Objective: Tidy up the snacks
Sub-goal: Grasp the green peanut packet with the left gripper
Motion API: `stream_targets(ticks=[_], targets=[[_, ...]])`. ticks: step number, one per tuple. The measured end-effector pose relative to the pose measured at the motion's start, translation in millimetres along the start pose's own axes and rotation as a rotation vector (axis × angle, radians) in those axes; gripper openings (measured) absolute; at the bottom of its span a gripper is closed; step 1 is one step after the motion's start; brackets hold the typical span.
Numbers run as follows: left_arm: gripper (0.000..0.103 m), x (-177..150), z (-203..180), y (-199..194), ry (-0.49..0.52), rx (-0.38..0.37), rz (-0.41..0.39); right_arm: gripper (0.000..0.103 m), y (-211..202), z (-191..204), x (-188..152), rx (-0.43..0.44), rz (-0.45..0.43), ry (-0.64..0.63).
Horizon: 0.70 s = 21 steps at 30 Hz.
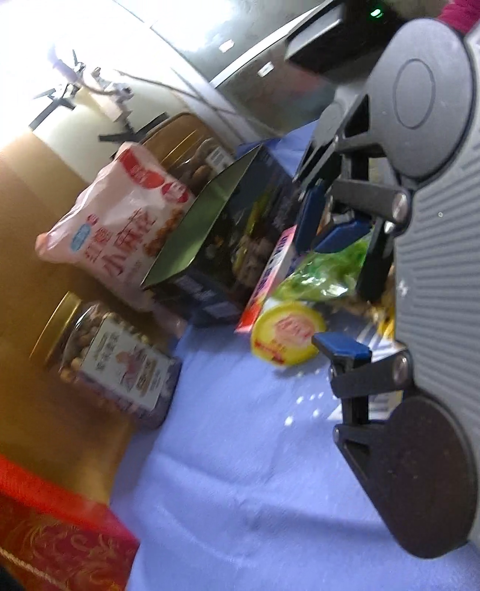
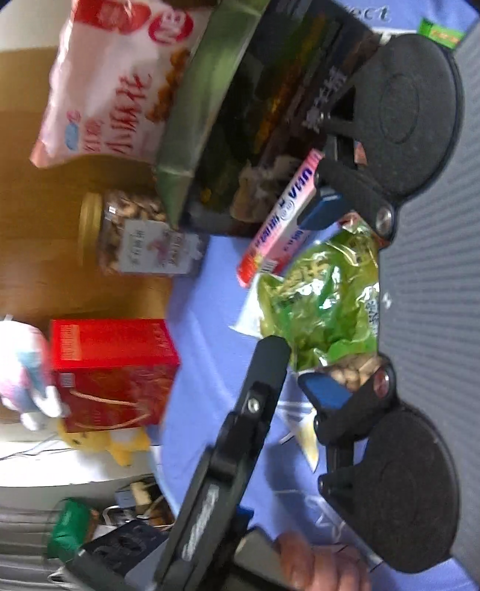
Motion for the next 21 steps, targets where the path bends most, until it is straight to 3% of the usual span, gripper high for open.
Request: stream_targets(ticks=[3, 7, 8, 11, 13, 16, 20, 21], targets=[[0.049, -5, -4, 5, 0.013, -0.016, 0.027, 0.070, -4, 0, 2, 0.051, 0.019, 0.041], [0.048, -12, -9, 9, 0.016, -0.052, 0.070, 0.064, -22, 13, -5, 0.046, -0.015, -0.022], [0.044, -13, -11, 10, 0.030, -0.051, 0.075, 0.059, -27, 19, -6, 0.045, -0.033, -0.042], [0.028, -19, -20, 8, 0.071, -0.039, 0.077, 0.057, -42, 36, -11, 0.029, -0.089, -0.122], [0.027, -21, -28, 3, 0.110, -0.030, 0.070, 0.058, -50, 45, -15, -0.023, -0.126, -0.186], [0.026, -28, -35, -6, 0.146, 0.012, 0.056, 0.060, -60, 50, -20, -0.005, -0.119, -0.174], [0.025, -33, -28, -28, 0.067, -0.035, 0.047, 0.076, -70, 54, -29, 0.007, -0.105, -0.159], [0.024, -34, -25, -33, 0.039, -0.050, 0.043, 0.077, -69, 55, -31, 0.015, -0.096, -0.151]])
Point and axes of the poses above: each gripper's, at about its wrist camera, not at the fingertips, and y roughly the way its jaws point, z to its left, x to its top, the point moved 7 cm from there along y, roughly the way its jaws point, and after that the axes turned 6 degrees about -z, right-handed, at the moved point
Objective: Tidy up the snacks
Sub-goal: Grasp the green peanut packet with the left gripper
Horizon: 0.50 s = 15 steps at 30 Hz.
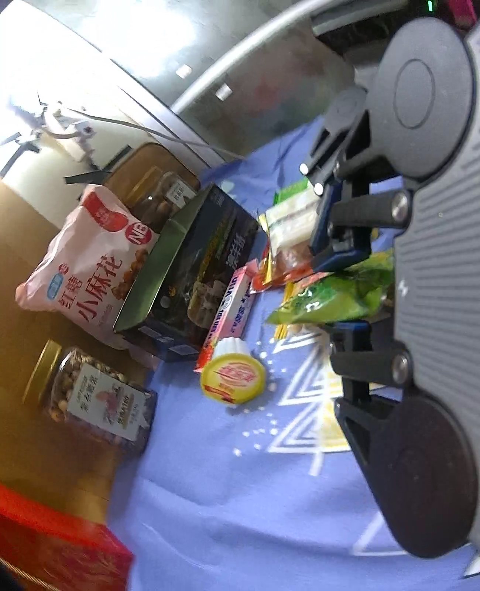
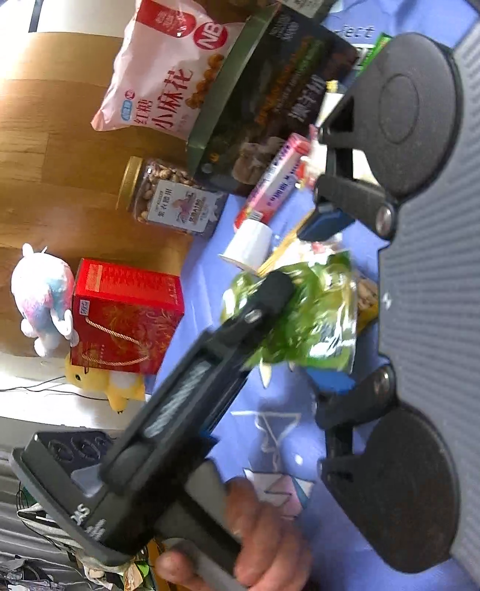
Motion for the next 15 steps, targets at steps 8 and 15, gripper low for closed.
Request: stream_targets(ticks=[8, 15], targets=[[0.023, -3, 9, -29, -0.099, -0.042, -0.036, 0.074, -2, 11, -1, 0.057, 0.009, 0.086], [0.023, -11, 3, -29, -0.100, -0.056, -0.021, 0.076, -3, 17, -5, 0.039, 0.006, 0.067]])
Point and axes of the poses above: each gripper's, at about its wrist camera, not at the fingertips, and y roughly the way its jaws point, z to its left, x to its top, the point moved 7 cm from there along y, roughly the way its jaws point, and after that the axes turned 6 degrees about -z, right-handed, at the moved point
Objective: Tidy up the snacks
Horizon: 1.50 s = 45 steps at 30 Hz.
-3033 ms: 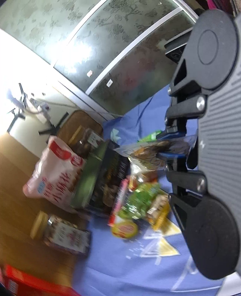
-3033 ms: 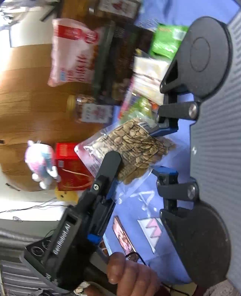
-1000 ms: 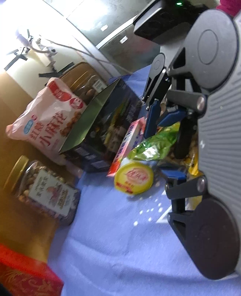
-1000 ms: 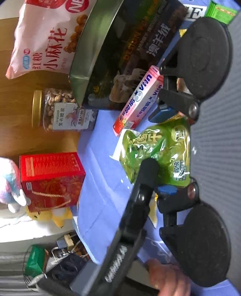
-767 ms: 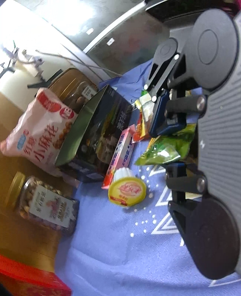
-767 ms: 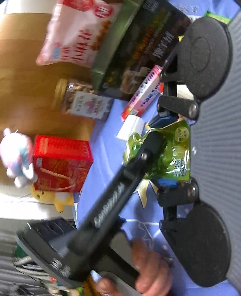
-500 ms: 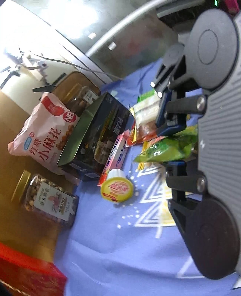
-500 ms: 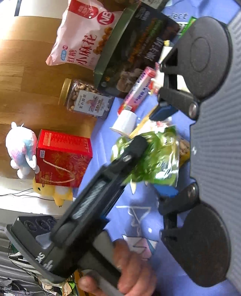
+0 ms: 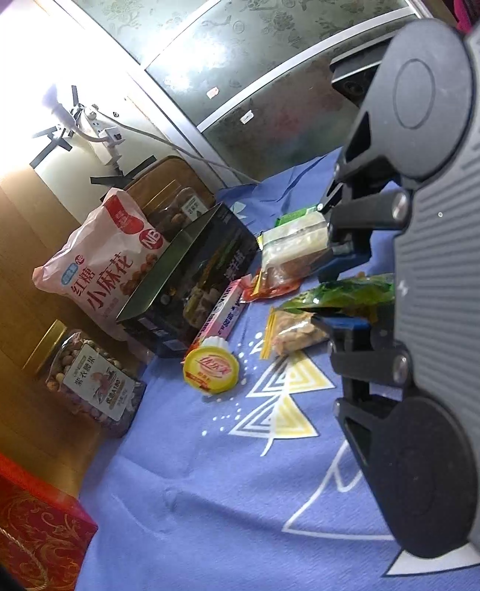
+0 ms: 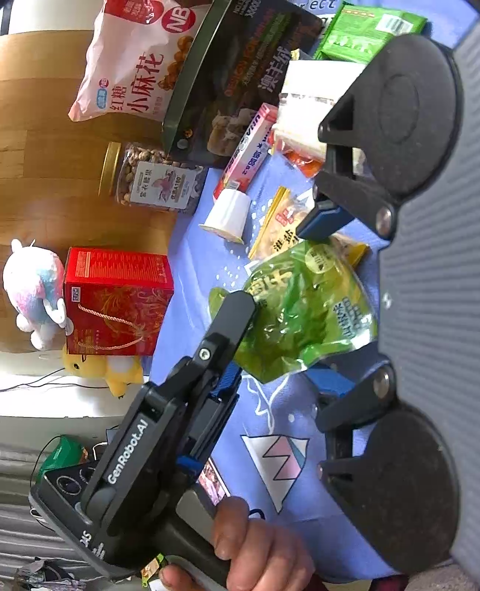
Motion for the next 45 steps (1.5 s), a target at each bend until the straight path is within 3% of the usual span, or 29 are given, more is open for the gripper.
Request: stream_targets(ticks=[6, 14, 21, 24, 26, 29, 35, 45], targets=[[0.024, -4, 7, 0, -0.001, 0.046, 0.005, 0.083, 1, -2, 0, -0.016, 0.010, 0.000], [0.025, -13, -2, 1, 0.091, 0.118, 0.015, 0.085, -6, -1, -5, -0.055, 0.026, 0.012], [0.028, -18, -4, 3, 0.110, 0.150, 0.027, 0.085, -19, -3, -15, -0.063, 0.048, 0.109], [0.029, -21, -6, 3, 0.131, 0.175, 0.030, 0.082, -22, -4, -16, -0.063, 0.037, 0.128], [0.030, -22, -9, 4, 0.146, 0.193, 0.034, 0.069, -22, -4, -16, -0.072, 0.035, 0.125], [0.032, -25, -15, 6, 0.177, 0.238, 0.042, 0.061, -23, -2, -16, -0.078, 0.029, 0.108], [0.035, -30, -26, 10, 0.261, 0.321, 0.045, 0.061, -24, -3, -15, -0.072, 0.025, 0.110], [0.035, -32, -28, 11, 0.270, 0.339, 0.049, 0.066, -22, 3, -15, -0.082, 0.039, 0.076]])
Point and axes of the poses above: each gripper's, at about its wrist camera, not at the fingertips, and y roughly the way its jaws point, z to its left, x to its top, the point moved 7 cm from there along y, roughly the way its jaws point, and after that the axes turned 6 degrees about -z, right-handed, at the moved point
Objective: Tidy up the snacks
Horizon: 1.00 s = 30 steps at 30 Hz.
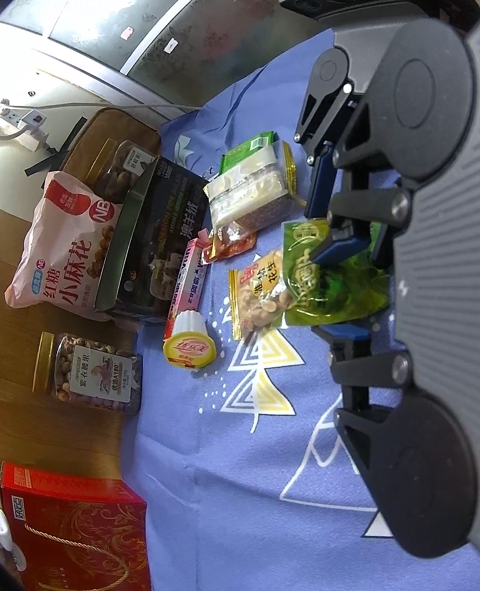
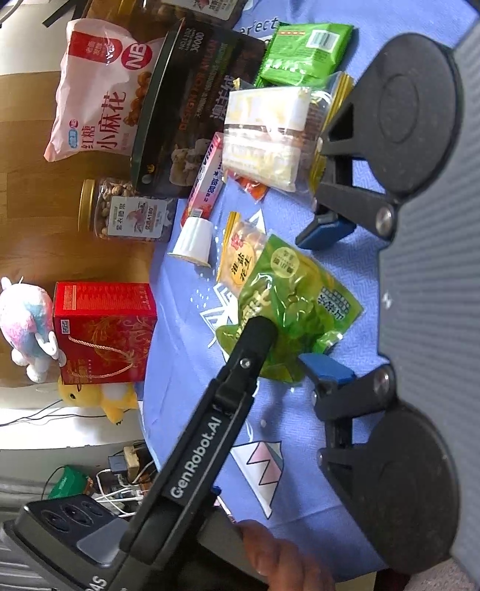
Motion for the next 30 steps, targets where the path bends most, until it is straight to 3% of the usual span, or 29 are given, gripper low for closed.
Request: stream_targets(ticks=[15, 24, 28, 30], targets=[[0.038, -2, 1, 2, -0.004, 0.001, 0.006, 0.066, 1, 4, 0, -0.025, 0.006, -0.050], [0.030, -2, 2, -3, -0.017, -0.039, -0.005, 0.050, -5, 4, 3, -0.038, -0.033, -0.054], [0.026, 0, 2, -9, -0.031, -0.071, -0.019, 0.036, -8, 8, 4, -0.025, -0.053, -0.072], [0.025, 0, 1, -10, -0.033, -0.078, -0.022, 0.034, -9, 10, 5, -0.027, -0.058, -0.081]])
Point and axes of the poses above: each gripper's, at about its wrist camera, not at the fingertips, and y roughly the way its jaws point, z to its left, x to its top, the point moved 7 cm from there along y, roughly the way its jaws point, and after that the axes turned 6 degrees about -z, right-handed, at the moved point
